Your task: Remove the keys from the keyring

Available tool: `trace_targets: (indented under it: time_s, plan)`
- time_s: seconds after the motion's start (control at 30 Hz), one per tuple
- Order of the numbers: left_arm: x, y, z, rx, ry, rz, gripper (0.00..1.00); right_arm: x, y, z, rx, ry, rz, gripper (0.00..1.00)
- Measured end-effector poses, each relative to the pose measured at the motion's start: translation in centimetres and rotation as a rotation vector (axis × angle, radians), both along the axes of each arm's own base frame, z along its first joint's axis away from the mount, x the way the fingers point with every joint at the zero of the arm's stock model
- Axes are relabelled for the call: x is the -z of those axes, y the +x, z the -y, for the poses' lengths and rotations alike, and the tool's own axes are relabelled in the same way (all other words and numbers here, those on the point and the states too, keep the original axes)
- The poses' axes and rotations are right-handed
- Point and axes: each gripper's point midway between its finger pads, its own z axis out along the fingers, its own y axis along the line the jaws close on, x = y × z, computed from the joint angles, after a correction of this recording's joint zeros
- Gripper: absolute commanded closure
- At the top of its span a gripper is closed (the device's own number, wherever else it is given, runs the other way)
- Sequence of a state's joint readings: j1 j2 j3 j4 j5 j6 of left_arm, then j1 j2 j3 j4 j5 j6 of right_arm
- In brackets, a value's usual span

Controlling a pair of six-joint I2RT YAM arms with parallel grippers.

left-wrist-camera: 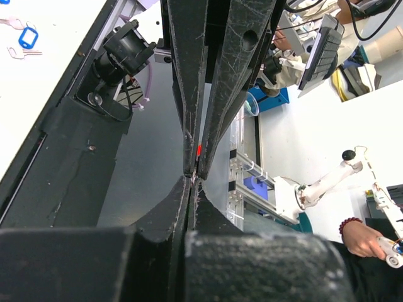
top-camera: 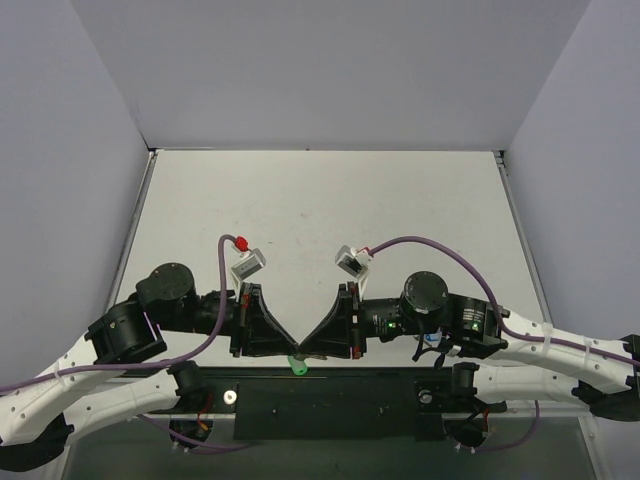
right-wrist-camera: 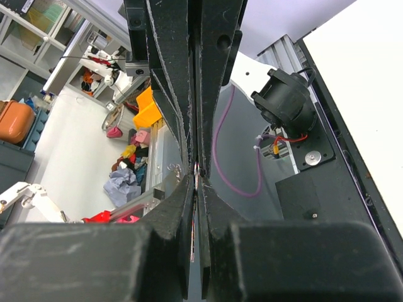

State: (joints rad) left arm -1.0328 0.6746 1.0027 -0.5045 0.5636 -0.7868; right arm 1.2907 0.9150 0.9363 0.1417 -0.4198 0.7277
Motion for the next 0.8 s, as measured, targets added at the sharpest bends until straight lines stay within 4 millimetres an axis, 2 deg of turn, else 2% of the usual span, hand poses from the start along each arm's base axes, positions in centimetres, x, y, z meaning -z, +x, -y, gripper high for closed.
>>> trace_targets:
  time_s: [0.1,0.17,0.2,0.27,0.3,0.47,0.8]
  plan:
    - [0.0,0.0,0.0,0.004,-0.002,0.003,1.0,0.1,0.0,0.0,-0.001,-0.003,-0.001,1.0]
    - [0.0,0.0,0.0,0.003,-0.002,0.003,1.0,0.0,0.0,0.0,0.0,-0.003,-0.001,0.84]
    - [-0.1,0.0,0.0,0.002,-0.003,0.004,1.0,0.0,0.0,0.0,0.0,-0.003,0.0,0.69]
    - [-0.1,0.1,-0.1,-0.01,-0.004,0.008,1.0,-0.1,0.0,0.0,0.0,0.0,-0.005,0.55]
    - [-0.1,0.2,-0.1,-0.013,-0.005,0.009,1.0,-0.2,0.0,0.0,0.0,0.003,0.001,0.52]
    - [-0.3,0.4,-0.2,-0.032,-0.013,0.018,1.0,-0.4,0.0,0.3,0.004,0.01,0.011,0.51]
    - [-0.4,0.6,-0.3,-0.047,-0.017,0.022,1.0,-1.1,0.1,1.0,0.018,0.029,0.025,0.6]
